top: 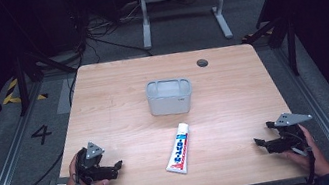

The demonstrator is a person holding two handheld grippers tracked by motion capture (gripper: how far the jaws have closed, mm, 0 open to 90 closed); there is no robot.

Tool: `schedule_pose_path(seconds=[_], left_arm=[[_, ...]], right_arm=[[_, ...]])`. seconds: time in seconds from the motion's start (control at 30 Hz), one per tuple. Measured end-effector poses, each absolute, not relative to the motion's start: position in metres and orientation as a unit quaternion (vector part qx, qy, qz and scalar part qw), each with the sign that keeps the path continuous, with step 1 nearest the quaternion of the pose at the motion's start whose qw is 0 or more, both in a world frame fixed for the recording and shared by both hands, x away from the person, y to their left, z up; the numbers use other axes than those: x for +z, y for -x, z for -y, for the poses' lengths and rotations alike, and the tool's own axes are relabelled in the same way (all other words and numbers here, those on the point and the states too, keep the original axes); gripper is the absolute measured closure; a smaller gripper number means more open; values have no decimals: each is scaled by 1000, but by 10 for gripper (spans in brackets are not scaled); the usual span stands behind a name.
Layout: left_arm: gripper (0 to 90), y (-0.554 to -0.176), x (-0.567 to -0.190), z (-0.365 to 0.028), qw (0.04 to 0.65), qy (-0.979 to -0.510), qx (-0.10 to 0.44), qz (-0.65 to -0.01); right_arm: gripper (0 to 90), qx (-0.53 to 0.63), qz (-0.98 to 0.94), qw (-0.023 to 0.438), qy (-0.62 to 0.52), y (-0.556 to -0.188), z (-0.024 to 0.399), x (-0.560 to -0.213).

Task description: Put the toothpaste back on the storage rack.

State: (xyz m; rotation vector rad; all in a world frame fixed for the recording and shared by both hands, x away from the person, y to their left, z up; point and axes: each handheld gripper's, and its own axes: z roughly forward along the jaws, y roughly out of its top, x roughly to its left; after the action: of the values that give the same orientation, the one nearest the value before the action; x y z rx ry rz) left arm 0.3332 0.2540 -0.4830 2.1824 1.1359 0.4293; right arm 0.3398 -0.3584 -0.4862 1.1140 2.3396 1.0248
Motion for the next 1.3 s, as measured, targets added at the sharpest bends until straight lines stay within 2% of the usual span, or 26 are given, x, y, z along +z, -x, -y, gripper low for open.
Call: schedule_pose_path(seconds=[0.33, 0.7, 0.97, 1.3], left_arm=[[32, -334, -483, -255, 318, -832, 160, -425], [32, -334, -483, -256, 318, -833, 160, -425], [32, -334, -483, -256, 317, -833, 159, -425], [32, -334, -483, -256, 317, -833, 159, -425]], right_arm=[[140, 349, -861, 138, -344, -352, 358, -482], [142, 353, -857, 143, -348, -361, 354, -483], [192, 323, -884, 123, -316, -368, 344, -475], [227, 338, -897, 116, -260, -378, 326, -458]])
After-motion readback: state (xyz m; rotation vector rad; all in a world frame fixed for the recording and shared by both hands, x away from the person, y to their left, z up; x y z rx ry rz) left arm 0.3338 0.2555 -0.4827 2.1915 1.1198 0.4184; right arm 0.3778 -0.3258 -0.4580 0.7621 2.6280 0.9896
